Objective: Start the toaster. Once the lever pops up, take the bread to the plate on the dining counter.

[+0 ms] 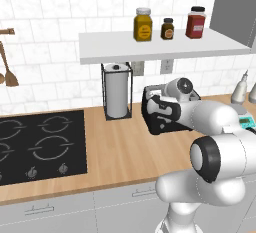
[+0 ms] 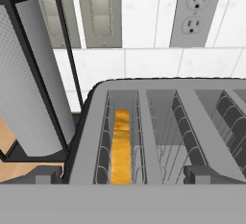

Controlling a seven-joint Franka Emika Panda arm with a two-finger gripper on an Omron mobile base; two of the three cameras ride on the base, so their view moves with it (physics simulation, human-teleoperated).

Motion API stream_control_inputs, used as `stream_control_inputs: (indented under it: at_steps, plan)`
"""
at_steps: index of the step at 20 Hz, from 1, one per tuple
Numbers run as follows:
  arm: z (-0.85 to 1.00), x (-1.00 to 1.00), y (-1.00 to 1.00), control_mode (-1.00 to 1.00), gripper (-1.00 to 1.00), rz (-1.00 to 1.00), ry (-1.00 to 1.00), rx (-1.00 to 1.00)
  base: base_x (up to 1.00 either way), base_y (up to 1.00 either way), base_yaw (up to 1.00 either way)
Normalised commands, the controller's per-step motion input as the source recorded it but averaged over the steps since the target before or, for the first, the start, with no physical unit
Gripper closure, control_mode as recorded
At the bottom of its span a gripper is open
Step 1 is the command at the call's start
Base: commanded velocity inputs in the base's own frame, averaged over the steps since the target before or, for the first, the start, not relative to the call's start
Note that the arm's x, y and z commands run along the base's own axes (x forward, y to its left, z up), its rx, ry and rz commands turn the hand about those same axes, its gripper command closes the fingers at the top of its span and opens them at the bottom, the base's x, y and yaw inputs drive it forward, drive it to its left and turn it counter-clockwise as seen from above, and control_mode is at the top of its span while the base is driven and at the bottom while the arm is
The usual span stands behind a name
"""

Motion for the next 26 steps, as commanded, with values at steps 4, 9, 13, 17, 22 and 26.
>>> stream_control_inputs:
  at_steps: [4,9,13,17,22,26]
  plan:
    - [0.0,0.0,0.0,-1.0,-1.0,0.0,0.0,0.0,0.0,0.0,0.0]
    - [0.0,0.0,0.0,-1.0,-1.0,0.0,0.0,0.0,0.0,0.0,0.0]
    - [0.0,0.0,0.0,-1.0,-1.0,0.0,0.0,0.0,0.0,0.0,0.0]
    - [0.0,0.0,0.0,-1.0,-1.0,0.0,0.0,0.0,0.0,0.0,0.0]
    - [0.0,0.0,0.0,-1.0,-1.0,0.0,0.0,0.0,0.0,0.0,0.0]
    - [0.0,0.0,0.0,-1.0,-1.0,0.0,0.0,0.0,0.0,0.0,0.0]
